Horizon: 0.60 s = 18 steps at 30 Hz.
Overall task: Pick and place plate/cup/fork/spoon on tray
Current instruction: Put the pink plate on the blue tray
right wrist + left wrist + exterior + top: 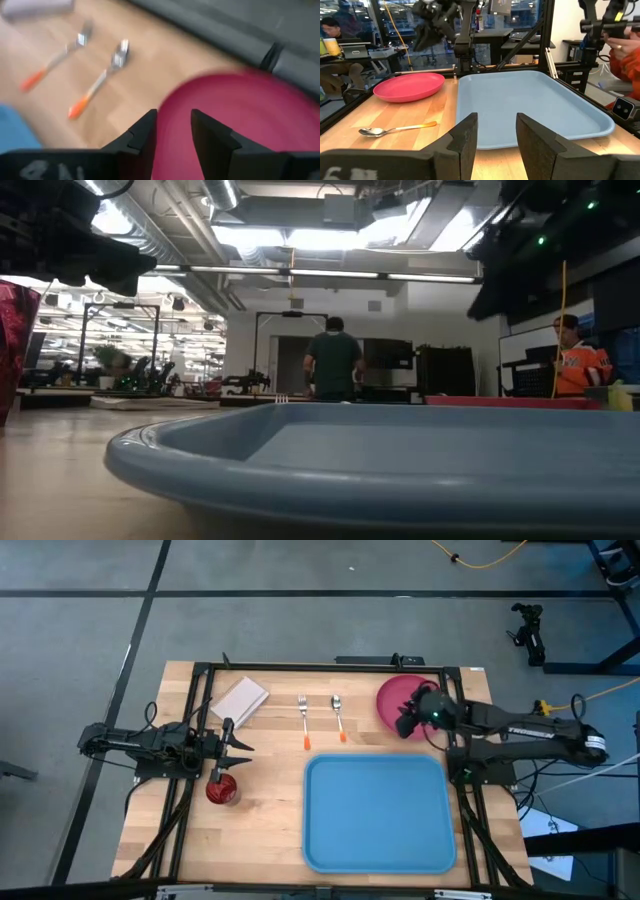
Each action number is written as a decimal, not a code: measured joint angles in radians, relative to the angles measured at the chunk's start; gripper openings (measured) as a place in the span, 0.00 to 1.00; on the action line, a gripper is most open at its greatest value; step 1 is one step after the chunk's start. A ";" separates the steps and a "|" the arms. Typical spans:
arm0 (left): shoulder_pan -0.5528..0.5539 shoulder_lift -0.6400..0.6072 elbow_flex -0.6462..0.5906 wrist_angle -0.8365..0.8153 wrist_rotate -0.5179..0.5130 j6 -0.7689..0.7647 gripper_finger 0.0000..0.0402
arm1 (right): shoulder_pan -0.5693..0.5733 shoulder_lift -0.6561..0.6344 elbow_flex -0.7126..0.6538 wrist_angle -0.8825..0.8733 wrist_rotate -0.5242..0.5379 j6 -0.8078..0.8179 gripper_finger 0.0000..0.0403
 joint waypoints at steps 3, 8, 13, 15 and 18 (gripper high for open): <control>0.000 0.000 0.000 0.000 0.000 0.000 0.32 | -0.046 0.065 0.000 -0.040 -0.105 0.033 0.31; 0.000 0.000 0.000 0.000 0.000 0.000 0.32 | -0.098 0.176 0.000 -0.039 -0.141 0.034 0.31; 0.000 0.000 0.000 0.000 0.000 0.000 0.32 | -0.129 0.265 0.000 -0.015 -0.257 0.011 0.31; 0.000 0.000 0.000 0.000 0.000 0.000 0.32 | -0.131 0.296 0.000 0.004 -0.296 -0.025 0.31; 0.000 0.000 0.000 0.000 0.000 0.000 0.32 | -0.131 0.335 0.000 0.029 -0.305 -0.068 0.31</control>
